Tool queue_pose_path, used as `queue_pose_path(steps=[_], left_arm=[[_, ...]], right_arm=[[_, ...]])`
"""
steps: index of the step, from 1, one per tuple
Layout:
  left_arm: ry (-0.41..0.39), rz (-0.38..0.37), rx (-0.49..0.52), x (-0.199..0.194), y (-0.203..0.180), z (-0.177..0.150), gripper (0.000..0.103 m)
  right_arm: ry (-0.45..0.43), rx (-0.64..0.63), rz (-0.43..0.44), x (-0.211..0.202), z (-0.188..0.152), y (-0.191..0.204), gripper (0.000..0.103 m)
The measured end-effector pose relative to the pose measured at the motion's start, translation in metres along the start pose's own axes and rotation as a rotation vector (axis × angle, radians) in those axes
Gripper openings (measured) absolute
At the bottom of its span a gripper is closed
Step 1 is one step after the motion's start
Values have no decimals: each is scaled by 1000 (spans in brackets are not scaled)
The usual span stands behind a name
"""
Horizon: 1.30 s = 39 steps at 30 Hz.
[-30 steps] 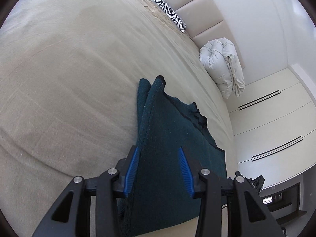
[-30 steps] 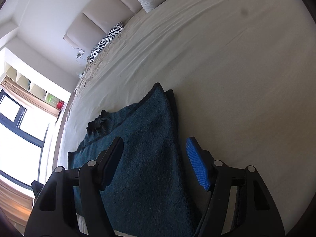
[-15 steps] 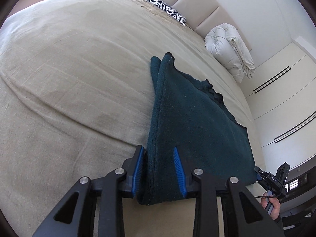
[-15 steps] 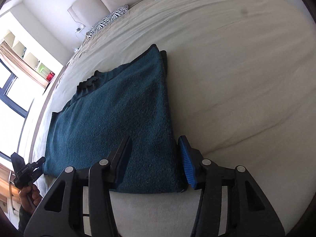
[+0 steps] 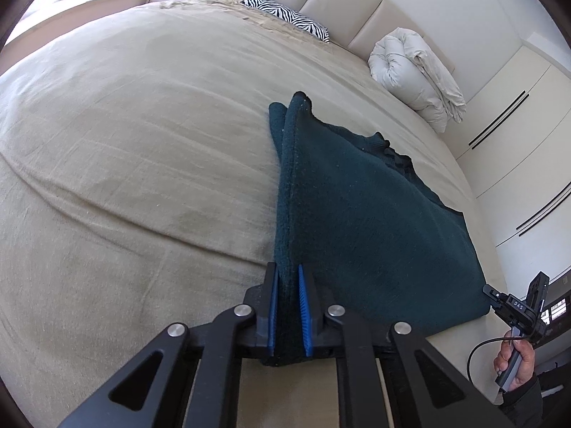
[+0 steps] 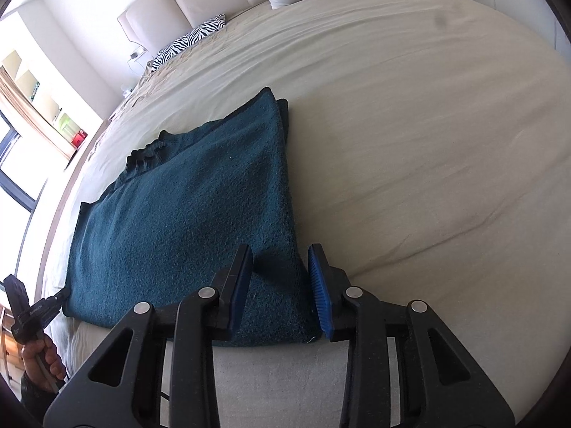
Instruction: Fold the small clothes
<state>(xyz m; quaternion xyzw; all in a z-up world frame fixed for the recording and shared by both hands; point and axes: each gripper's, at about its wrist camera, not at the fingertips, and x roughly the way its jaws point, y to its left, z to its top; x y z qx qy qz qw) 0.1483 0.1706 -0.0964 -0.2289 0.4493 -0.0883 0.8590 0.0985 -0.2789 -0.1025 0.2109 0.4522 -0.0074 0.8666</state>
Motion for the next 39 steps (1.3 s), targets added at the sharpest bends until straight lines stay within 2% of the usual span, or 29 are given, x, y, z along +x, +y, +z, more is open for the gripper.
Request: queue_pose_path(steps=[2, 4, 7, 12, 33, 37, 39], left_arm=[[5, 7, 10, 1, -1, 0, 12], [5, 5, 10, 2, -1, 1, 11], [2, 8, 18, 1, -2, 0, 11], [-9, 15, 46, -3, -7, -2, 10], [2, 13, 48, -13, -2, -10, 7], [18, 10, 31, -8, 6, -13, 7], [20, 8, 26, -6, 7, -13, 7]], right_arm=[[5, -15, -12, 0, -1, 2, 17], [-1, -34, -44, 0, -1, 4, 11], [-16, -42, -53, -4, -1, 5, 7], [-21, -47, -59, -8, -3, 6, 6], [-1, 2, -36, -21, -15, -7, 5], [9, 15, -33, -16, -16, -10, 5], [46, 28, -13, -7, -17, -15, 6]])
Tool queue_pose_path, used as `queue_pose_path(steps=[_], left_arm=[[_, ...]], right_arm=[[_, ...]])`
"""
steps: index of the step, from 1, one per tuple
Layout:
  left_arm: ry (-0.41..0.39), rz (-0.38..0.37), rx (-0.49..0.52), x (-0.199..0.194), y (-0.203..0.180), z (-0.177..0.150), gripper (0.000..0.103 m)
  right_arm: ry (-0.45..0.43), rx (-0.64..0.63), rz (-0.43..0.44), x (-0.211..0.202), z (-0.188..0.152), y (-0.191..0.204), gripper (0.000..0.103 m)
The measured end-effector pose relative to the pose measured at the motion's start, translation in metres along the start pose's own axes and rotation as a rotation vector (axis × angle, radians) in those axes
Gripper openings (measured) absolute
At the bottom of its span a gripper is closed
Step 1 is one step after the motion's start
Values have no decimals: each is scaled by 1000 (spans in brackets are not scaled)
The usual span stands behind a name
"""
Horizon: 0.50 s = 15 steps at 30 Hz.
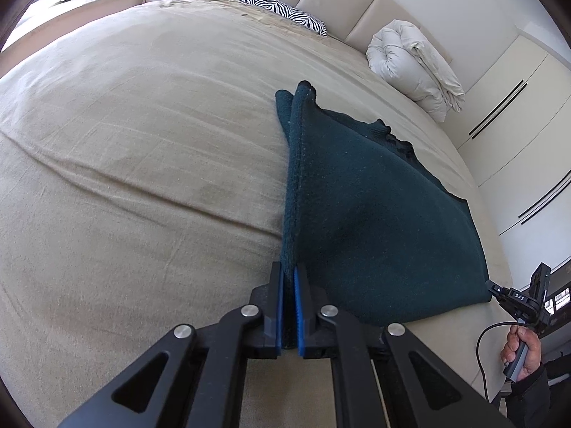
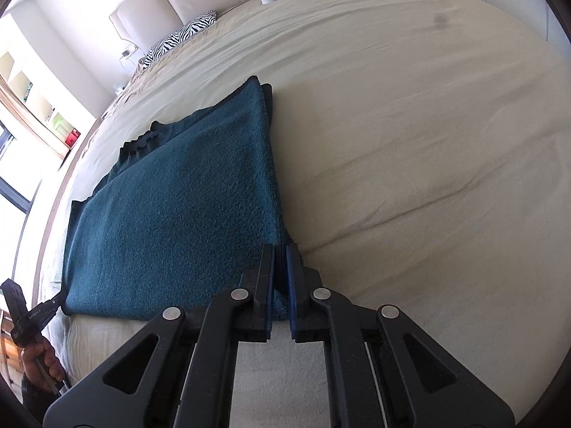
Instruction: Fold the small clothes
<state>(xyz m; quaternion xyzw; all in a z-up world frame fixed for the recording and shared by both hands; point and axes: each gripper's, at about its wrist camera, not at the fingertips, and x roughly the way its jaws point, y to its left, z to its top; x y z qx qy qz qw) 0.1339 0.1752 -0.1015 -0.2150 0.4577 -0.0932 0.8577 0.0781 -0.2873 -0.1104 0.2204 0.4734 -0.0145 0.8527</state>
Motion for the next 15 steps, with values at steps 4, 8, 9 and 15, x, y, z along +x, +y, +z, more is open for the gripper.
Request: queue_pose_path(steps=[4, 8, 9, 15], left_arm=[[2, -11, 17, -2, -1, 0, 7], [7, -8, -6, -6, 3, 1, 10], [-2, 6, -4, -11, 2, 1, 13], [-110, 63, 68, -34, -30, 23, 38]], right_arm=[[10, 67, 45, 1, 1, -10, 7], [-50, 106, 23, -19, 4, -12, 15], [-71, 104, 20, -25, 5, -10, 15], [-132, 70, 74, -42, 28, 24, 15]])
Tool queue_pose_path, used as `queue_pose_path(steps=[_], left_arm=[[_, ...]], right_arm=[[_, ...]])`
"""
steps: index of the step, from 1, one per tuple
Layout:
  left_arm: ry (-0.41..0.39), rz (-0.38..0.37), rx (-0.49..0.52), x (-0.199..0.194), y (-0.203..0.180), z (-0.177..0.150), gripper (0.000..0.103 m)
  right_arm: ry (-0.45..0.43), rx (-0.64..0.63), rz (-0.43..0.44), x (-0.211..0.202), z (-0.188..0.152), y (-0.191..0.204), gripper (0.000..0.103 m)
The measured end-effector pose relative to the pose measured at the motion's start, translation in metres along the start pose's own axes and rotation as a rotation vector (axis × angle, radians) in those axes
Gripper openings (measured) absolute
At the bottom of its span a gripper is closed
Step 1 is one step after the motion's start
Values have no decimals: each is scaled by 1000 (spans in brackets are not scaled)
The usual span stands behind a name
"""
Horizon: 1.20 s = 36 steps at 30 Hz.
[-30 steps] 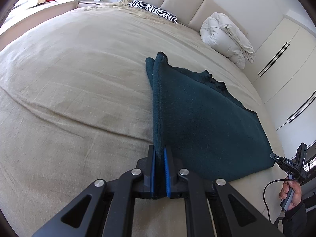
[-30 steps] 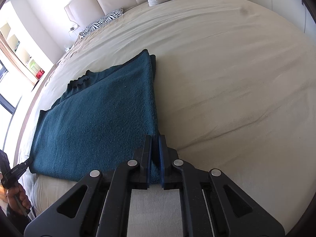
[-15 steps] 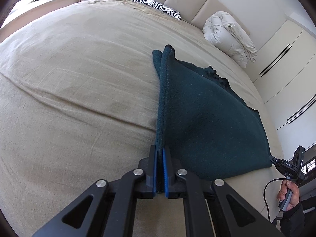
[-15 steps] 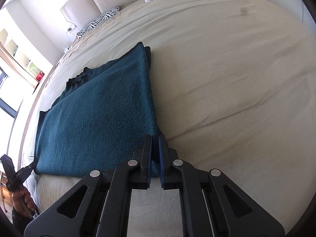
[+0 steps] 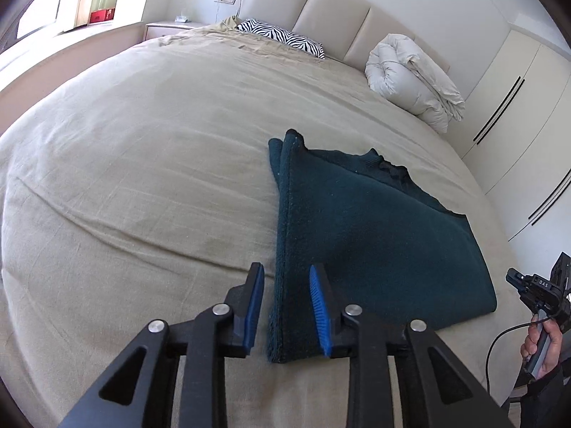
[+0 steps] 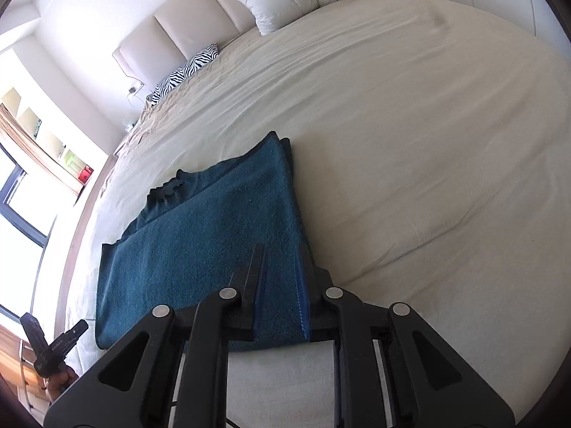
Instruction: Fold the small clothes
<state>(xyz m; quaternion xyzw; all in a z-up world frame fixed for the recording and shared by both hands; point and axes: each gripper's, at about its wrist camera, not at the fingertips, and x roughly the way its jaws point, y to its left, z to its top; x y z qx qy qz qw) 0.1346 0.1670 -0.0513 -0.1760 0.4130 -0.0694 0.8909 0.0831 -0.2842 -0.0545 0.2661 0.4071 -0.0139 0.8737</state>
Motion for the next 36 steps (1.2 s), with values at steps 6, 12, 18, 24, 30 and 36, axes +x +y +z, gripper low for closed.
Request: queue_pose_path(steps=[6, 12, 18, 24, 30, 36], left_arm=[[-12, -67, 18, 21, -35, 27, 46], [33, -82, 3, 29, -31, 3, 51], [62, -68, -48, 38, -12, -8, 51], [82, -61, -50, 47, -7, -7, 51], [89, -69, -51, 50, -1, -7, 51], [92, -69, -52, 52, 2, -7, 51]], right_arm=[[-31, -82, -60, 35, 26, 54, 15], [-19, -186, -282, 48, 15, 42, 29], [99, -24, -194, 58, -4, -13, 29], [57, -44, -174, 52, -14, -8, 6], [49, -38, -171, 43, -25, -6, 5], [60, -3, -146, 43, -28, -18, 5]])
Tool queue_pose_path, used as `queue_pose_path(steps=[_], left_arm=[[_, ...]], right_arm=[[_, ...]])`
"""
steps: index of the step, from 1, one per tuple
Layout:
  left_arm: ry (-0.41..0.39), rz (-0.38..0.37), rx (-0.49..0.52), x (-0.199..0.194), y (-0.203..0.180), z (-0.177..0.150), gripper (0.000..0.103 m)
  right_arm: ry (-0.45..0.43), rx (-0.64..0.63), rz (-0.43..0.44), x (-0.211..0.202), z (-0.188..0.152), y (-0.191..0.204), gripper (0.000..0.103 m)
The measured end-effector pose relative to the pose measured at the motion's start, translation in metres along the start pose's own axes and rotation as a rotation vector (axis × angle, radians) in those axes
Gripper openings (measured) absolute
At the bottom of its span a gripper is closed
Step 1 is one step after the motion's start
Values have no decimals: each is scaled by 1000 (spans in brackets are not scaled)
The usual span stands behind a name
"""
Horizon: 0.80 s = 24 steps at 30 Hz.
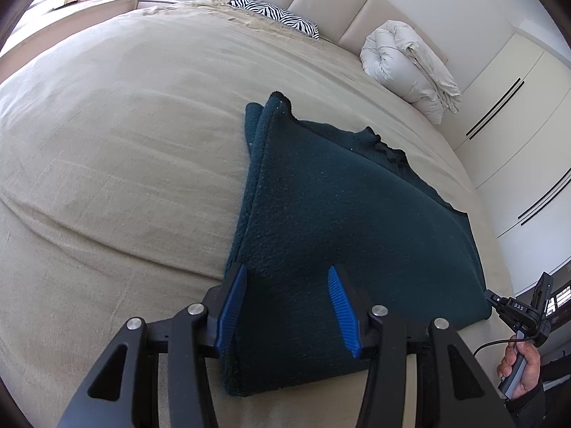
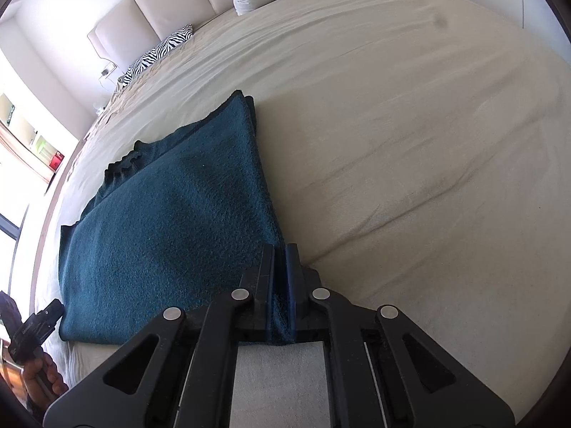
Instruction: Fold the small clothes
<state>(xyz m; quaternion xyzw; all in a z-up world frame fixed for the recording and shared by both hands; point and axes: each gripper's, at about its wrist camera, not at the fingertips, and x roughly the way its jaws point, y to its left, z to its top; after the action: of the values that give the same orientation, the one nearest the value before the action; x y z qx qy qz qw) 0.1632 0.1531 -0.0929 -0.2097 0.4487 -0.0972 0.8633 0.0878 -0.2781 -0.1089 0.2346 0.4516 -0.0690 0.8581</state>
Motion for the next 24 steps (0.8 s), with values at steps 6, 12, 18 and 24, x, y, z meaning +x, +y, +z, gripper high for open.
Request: queue_pose_path(steps=[6, 12, 18, 24], left_arm=[[2, 8, -3, -1, -1, 1, 51], [-58, -6, 33, -16, -22, 15, 58], [-76, -34, 118, 17, -62, 54, 58], [-65, 17, 195, 79, -91, 91, 58]], right_arm=[[-2, -17, -8, 4, -2, 1, 6], [-121, 41, -34, -26, 12, -3, 26], [-88, 30, 292, -16, 43, 50, 26], [141, 38, 561, 89, 61, 155, 26]])
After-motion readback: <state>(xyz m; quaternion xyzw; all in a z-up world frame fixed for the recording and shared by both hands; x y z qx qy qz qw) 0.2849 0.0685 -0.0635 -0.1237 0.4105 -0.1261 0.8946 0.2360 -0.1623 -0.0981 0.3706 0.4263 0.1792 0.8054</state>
